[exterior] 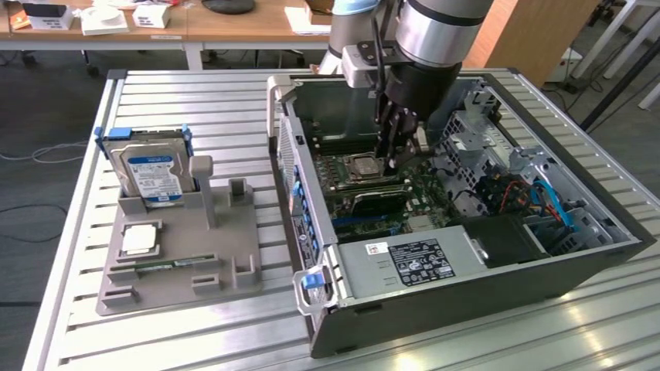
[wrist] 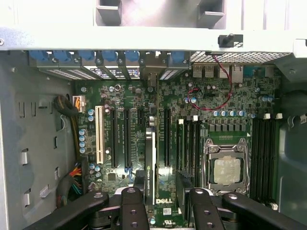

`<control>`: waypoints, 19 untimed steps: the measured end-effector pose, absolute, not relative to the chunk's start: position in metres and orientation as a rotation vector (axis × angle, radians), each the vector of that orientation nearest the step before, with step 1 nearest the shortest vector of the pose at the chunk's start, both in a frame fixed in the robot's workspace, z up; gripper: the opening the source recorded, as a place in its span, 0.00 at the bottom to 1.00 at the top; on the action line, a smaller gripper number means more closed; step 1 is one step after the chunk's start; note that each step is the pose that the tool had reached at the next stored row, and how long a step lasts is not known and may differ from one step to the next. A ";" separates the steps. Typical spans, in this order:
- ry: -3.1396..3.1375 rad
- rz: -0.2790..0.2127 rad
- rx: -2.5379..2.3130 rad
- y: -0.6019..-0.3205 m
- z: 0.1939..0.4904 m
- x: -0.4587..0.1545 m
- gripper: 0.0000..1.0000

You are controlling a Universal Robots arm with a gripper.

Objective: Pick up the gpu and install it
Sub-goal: 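Press down on the gpu until it lock into place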

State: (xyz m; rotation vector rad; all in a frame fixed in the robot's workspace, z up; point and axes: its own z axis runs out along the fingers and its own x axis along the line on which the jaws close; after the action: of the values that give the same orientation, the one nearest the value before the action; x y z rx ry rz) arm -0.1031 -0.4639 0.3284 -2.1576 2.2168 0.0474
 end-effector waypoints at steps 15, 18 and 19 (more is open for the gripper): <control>2.217 0.047 -2.158 -0.464 0.329 -0.103 0.11; 2.217 0.047 -2.158 -0.464 0.330 -0.103 0.11; 2.217 0.047 -2.158 -0.464 0.329 -0.103 0.11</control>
State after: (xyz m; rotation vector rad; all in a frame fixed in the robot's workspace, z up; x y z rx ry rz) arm -0.1031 -0.4639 0.3291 -2.1577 2.2170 0.0472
